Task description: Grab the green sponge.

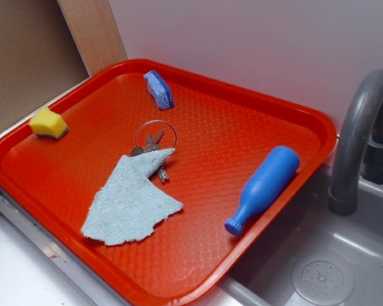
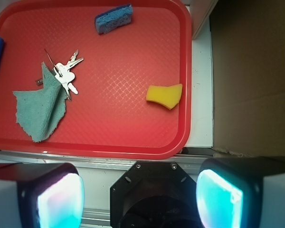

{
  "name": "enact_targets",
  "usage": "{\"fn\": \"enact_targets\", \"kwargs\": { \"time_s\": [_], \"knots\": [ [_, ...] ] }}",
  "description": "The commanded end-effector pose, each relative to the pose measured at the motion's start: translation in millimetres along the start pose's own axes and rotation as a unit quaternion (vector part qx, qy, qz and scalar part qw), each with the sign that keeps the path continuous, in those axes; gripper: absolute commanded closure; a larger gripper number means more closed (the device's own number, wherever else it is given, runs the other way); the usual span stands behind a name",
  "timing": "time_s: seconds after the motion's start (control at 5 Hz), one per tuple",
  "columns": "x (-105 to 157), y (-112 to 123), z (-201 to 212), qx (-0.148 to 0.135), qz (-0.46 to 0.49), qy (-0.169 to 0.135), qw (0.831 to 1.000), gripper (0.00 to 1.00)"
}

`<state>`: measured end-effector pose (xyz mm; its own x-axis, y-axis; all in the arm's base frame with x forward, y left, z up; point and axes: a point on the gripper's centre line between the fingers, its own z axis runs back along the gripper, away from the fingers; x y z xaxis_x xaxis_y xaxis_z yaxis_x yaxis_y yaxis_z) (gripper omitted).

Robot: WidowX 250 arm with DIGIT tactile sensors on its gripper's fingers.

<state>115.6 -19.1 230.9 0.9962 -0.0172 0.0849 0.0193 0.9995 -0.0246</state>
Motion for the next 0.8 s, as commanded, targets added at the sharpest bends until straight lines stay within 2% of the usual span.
{"fn": "enact_targets", "kwargs": {
  "time_s": [0.0,0.2,0.4,0.6],
  "knots": [
    [35,30,-41,0.075,-0.243,-0.08,0.964,0.0],
    [36,30,-58,0.065,-0.362,-0.089,0.926,0.0],
    [42,32,-88,0.071,-0.464,-0.041,0.882,0.0],
    [52,36,-108,0.08,-0.464,-0.009,0.882,0.0]
  ]
}}
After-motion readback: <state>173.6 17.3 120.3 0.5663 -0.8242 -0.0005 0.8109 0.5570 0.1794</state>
